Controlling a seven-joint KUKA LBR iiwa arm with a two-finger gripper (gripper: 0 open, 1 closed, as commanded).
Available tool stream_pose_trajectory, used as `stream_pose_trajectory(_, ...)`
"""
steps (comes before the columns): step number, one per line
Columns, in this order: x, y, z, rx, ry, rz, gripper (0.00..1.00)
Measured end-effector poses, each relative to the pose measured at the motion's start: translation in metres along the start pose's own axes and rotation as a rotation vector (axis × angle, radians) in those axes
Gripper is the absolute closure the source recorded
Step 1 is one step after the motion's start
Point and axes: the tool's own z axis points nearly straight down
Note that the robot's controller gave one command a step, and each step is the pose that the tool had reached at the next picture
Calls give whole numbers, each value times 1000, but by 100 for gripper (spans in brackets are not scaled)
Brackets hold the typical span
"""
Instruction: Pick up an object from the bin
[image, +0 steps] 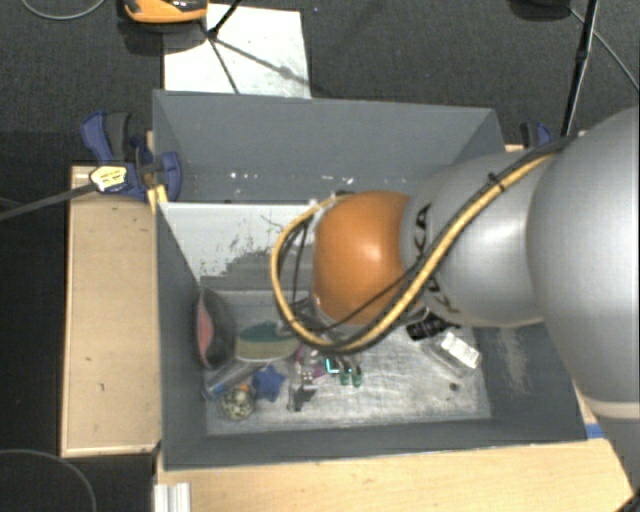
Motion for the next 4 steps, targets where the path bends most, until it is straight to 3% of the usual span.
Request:
stream_pose_trajectory(1,-17,24,51,1,-40,-233,0)
stream_pose_trajectory(2,-18,24,50,0,-42,-227,100)
stream_pose_trajectory(3,-28,15,-86,-1,-17,-285,100)
stream_pose_trajectory(4,-17,31,-41,1,-5,271,100)
